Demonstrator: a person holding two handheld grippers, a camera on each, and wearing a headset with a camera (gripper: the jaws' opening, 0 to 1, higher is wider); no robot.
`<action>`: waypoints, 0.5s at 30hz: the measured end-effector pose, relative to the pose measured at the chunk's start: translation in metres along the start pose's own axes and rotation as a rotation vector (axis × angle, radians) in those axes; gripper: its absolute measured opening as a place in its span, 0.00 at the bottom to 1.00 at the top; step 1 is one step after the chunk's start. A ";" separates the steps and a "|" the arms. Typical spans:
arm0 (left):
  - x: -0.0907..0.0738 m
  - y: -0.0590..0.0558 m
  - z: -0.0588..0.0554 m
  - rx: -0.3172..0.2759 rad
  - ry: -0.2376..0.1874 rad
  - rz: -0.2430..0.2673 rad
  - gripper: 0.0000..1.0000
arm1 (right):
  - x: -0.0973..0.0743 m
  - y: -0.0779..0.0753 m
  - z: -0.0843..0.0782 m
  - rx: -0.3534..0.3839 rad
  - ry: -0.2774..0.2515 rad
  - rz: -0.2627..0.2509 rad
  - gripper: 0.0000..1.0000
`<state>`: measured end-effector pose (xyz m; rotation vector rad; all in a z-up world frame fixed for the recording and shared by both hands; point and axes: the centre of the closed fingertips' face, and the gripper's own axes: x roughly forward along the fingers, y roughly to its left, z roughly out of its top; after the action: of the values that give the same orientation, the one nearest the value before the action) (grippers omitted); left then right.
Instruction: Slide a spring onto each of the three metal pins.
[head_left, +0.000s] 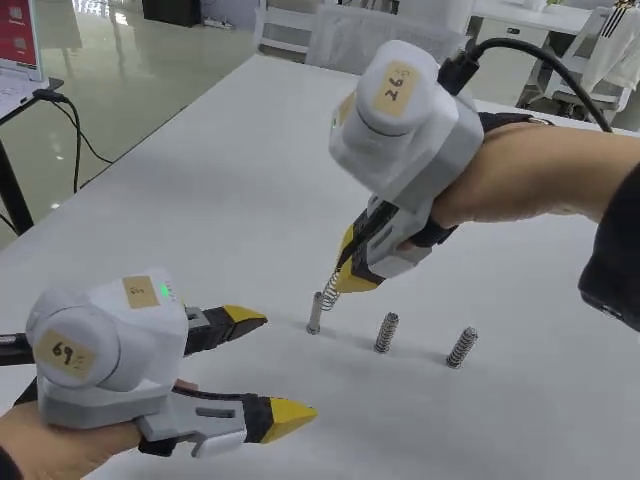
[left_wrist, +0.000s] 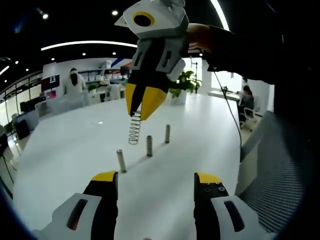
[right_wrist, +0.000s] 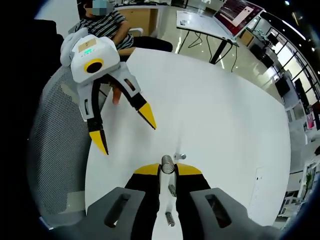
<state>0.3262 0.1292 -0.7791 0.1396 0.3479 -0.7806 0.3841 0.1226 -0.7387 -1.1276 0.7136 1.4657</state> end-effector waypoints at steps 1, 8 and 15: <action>0.000 0.000 0.000 -0.001 -0.001 0.000 0.57 | 0.001 -0.002 0.000 -0.001 0.004 -0.002 0.08; 0.000 0.000 0.000 -0.004 -0.003 -0.001 0.57 | 0.008 -0.012 -0.003 0.000 0.023 -0.011 0.08; -0.001 0.001 0.001 -0.004 -0.003 -0.001 0.58 | 0.019 -0.020 -0.006 0.002 0.045 -0.013 0.08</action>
<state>0.3263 0.1302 -0.7781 0.1343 0.3464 -0.7806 0.4055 0.1287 -0.7554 -1.1648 0.7377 1.4324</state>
